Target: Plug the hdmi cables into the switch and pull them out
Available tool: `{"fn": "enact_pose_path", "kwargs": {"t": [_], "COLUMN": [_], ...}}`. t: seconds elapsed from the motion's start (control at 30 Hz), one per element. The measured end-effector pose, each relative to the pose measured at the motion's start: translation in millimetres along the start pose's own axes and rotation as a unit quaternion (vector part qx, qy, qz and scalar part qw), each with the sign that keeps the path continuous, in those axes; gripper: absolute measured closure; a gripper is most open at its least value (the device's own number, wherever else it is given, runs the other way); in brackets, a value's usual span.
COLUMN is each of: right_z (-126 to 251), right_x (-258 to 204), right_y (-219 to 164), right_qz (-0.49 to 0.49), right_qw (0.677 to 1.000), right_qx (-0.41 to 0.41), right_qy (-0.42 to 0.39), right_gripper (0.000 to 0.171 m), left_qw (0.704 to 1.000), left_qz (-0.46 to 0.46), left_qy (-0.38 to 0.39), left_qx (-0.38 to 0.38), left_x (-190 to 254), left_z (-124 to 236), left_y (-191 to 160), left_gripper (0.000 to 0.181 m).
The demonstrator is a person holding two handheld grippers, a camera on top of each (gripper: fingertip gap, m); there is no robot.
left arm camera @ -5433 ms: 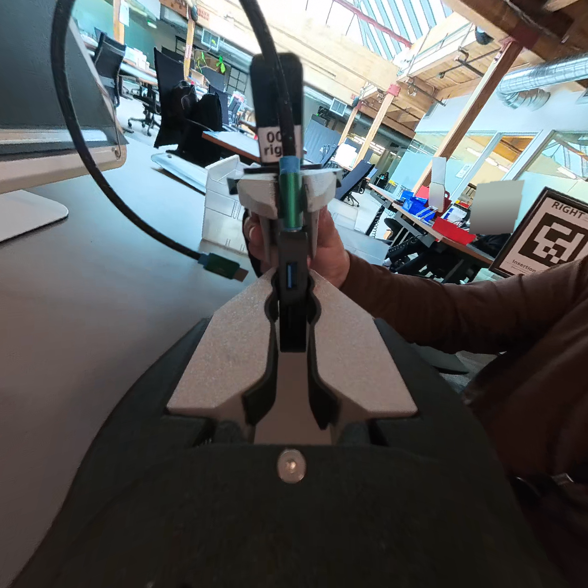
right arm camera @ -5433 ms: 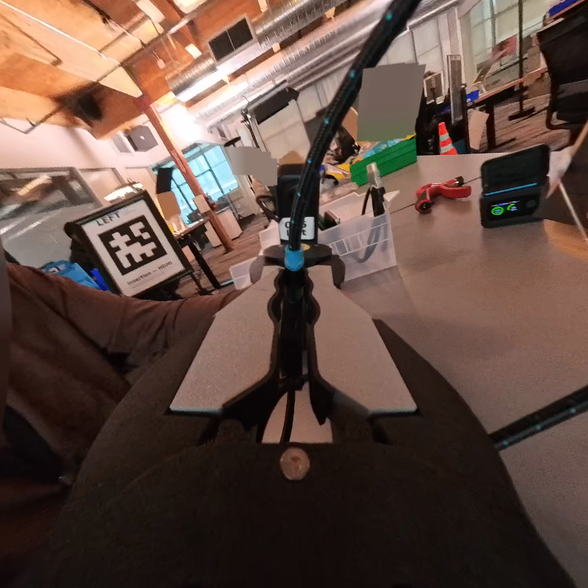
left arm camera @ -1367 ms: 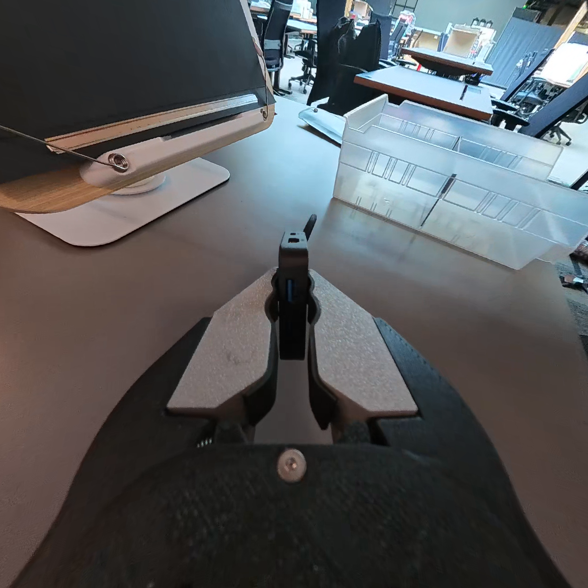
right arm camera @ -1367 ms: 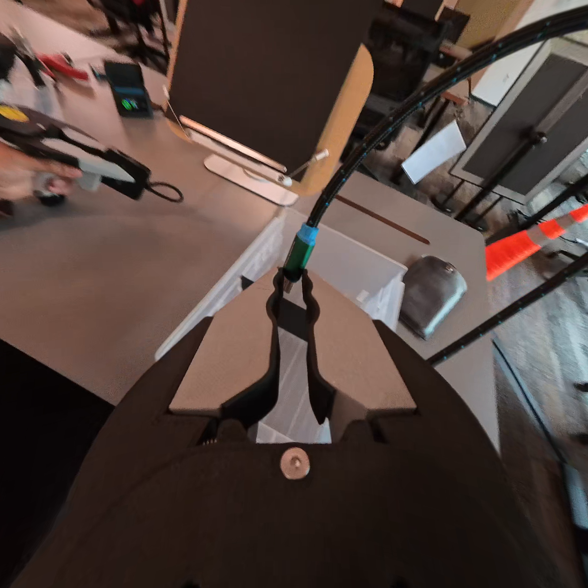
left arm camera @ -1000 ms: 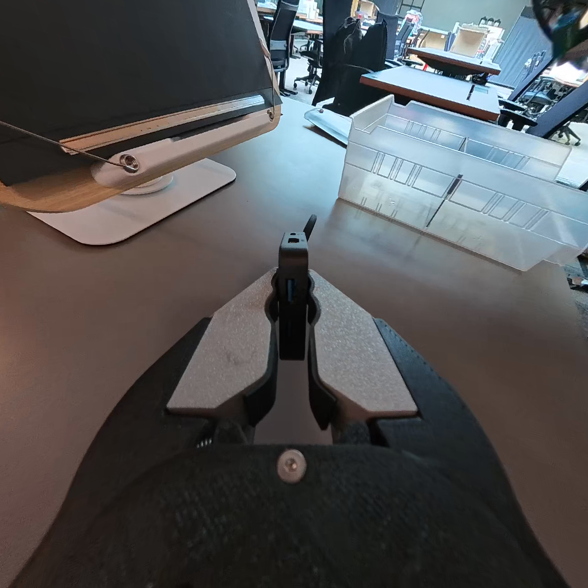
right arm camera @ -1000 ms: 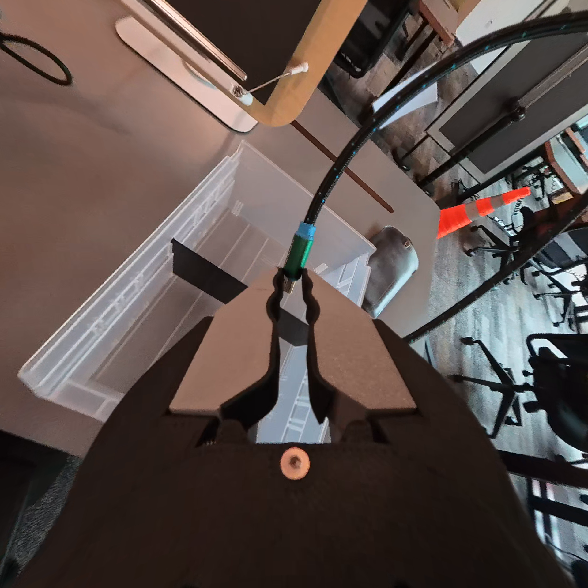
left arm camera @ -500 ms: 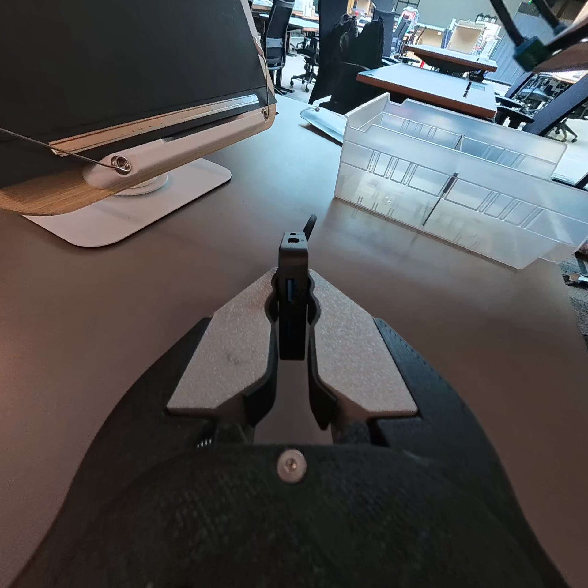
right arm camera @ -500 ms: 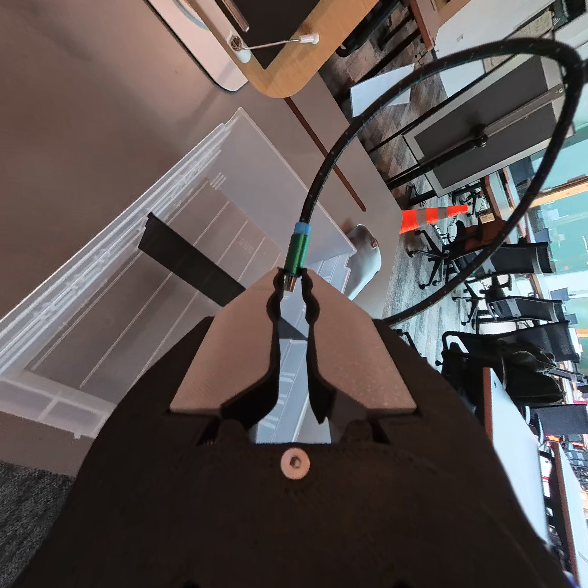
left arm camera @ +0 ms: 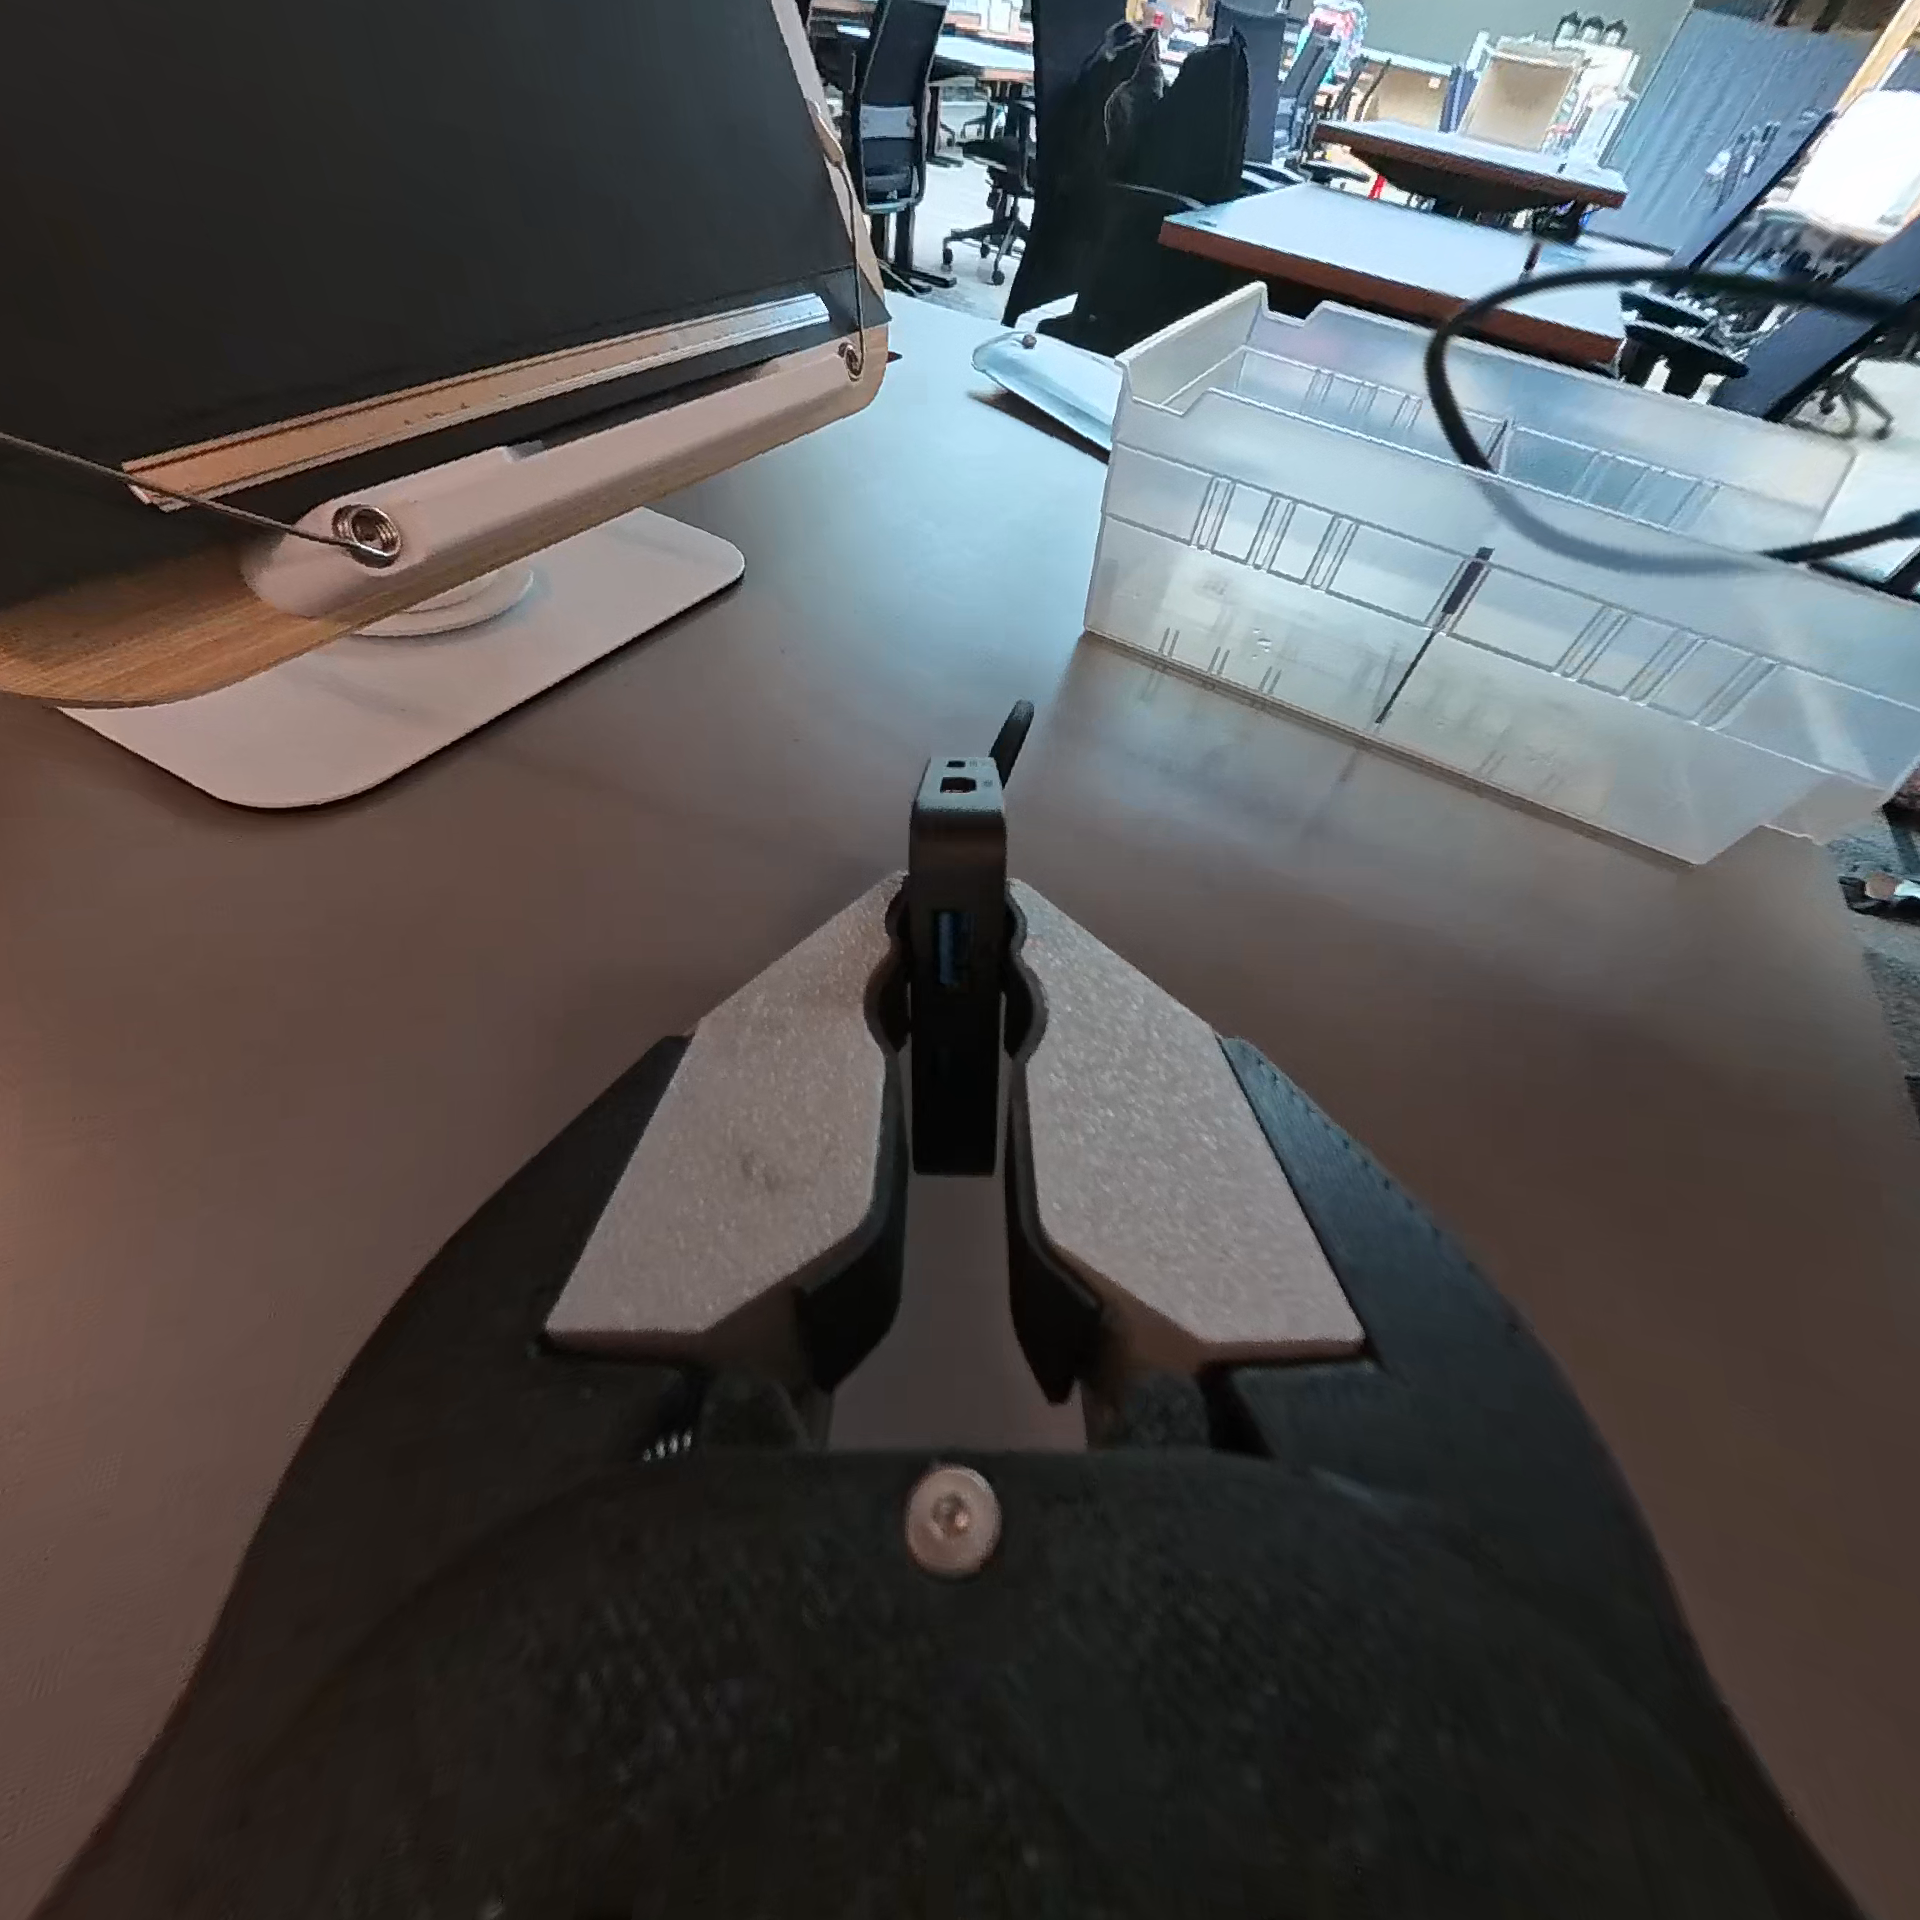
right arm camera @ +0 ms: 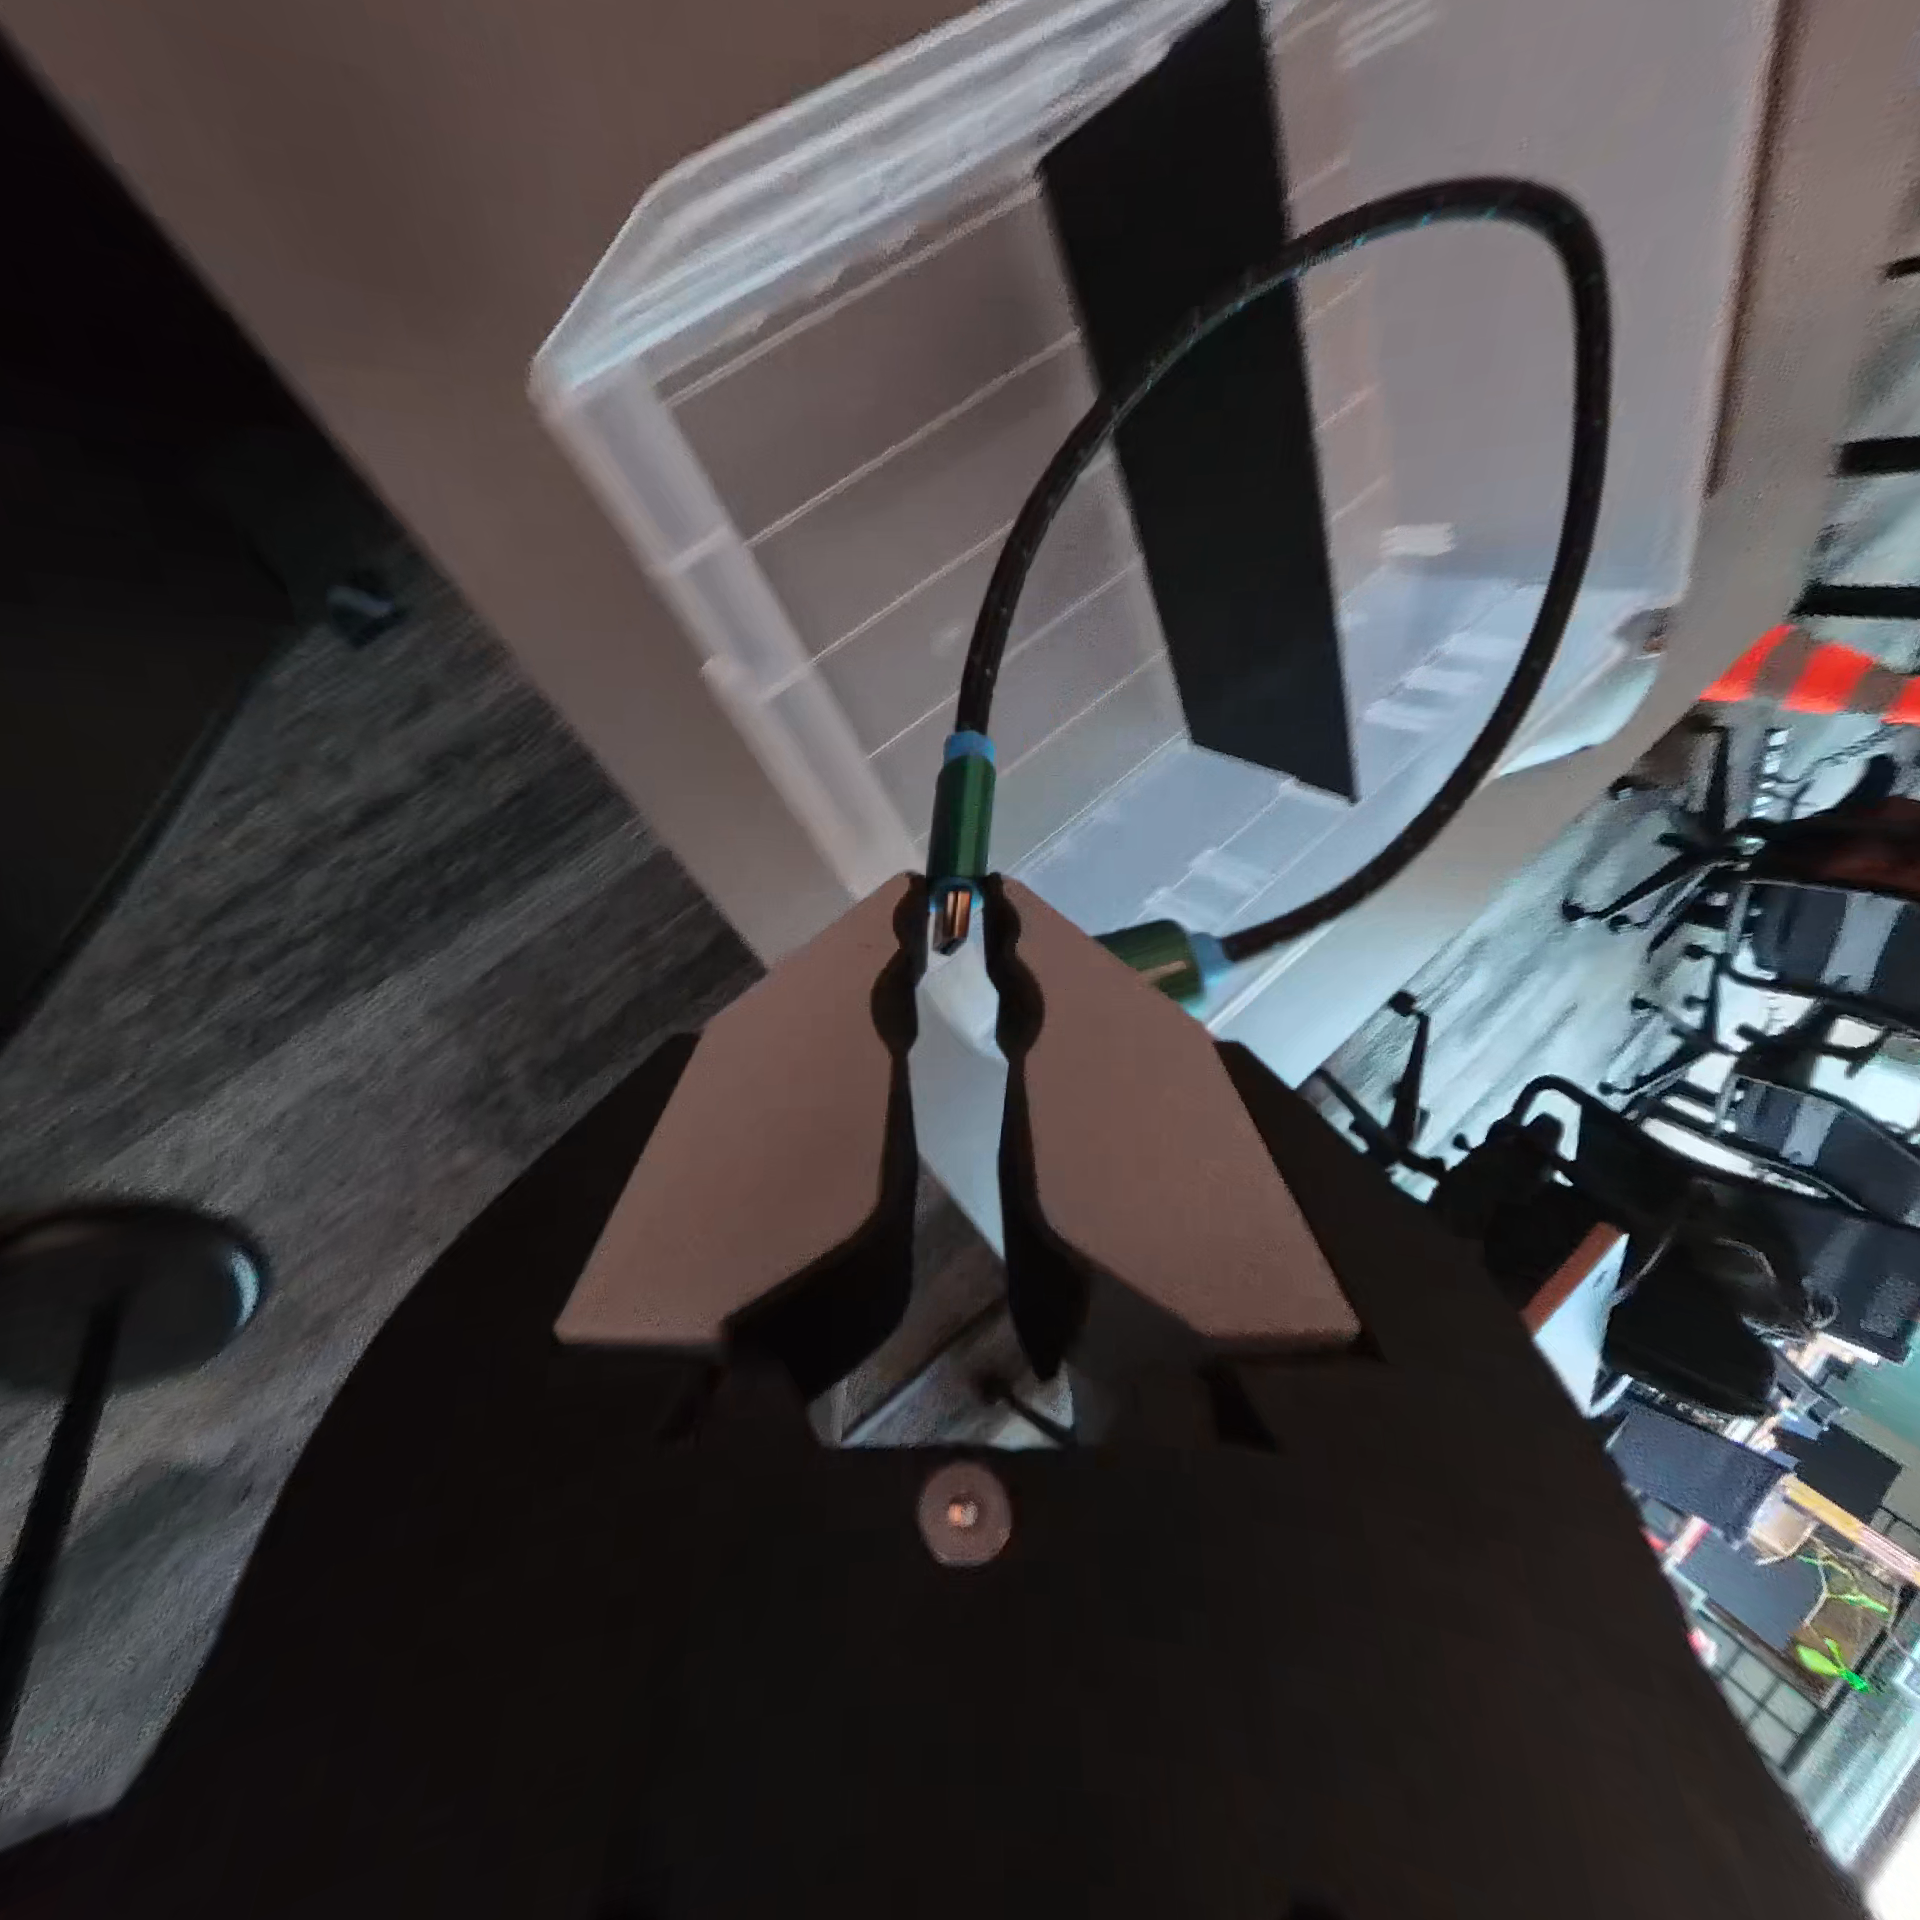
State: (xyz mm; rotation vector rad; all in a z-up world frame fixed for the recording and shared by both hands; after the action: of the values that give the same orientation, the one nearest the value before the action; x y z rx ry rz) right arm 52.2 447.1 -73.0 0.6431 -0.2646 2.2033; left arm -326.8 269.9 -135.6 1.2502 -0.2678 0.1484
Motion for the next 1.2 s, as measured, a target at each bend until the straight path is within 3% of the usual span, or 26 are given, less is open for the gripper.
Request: {"fn": "enact_pose_path", "kwargs": {"t": [0.1,0.3,0.43,0.67,0.77,0.83,0.9,1.07,1.2], "right_z": [3,27,27,-8,-42,-64,-74,-57,-28], "right_x": [-13,-25,-24,32,42,33,28,36,58], "right_y": [-8,-6,-17,-11,-10,-17,-16,2,31], "right_qz": [0.006,-0.014,-0.032,-0.079,-0.107,-0.115,-0.112,-0.11,-0.144], "right_qw": [0.999,0.994,0.989,0.969,0.954,0.938,0.934,0.956,0.969], "right_qx": [-0.011,0.057,0.035,0.036,-0.026,-0.108,-0.135,-0.053,0.069], "right_qy": [0.039,0.091,0.138,0.232,0.278,0.308,0.312,0.268,0.188], "right_gripper": [0.164,0.164,0.164,0.163,0.159,0.157,0.156,0.142,0.132], "left_qw": [1.0,1.0,1.0,1.0,1.0,1.0,0.998,0.98,0.953], "left_qz": [0.002,0.01,0.004,-0.004,0.001,0.006,0.01,0.052,0.079], "left_qy": [0.002,0.002,-0.001,0.001,-0.003,-0.027,-0.061,-0.193,-0.291], "left_qx": [0.004,0.007,0.0,-0.009,-0.005,0.002,0.007,0.004,0.012], "left_x": [-2,-4,-1,-1,-2,3,11,39,60], "left_z": [1,3,0,-2,1,2,3,4,11], "left_y": [1,2,-1,-3,-2,1,3,3,6], "left_gripper": [0.171,0.17,0.17,0.171,0.171,0.17,0.17,0.17,0.17]}}
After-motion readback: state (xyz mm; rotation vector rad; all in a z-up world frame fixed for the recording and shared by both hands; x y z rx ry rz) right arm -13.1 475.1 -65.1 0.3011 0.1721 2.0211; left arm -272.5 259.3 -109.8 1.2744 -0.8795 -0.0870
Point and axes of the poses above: each gripper's, where its closed fingertips meet, z back along the fingers, y out of its top, x = y × z across the jaws, the point moved 4 cm from there along z, back along the fingers, and after that the axes turned 9 degrees about z, right-handed, at the moved point
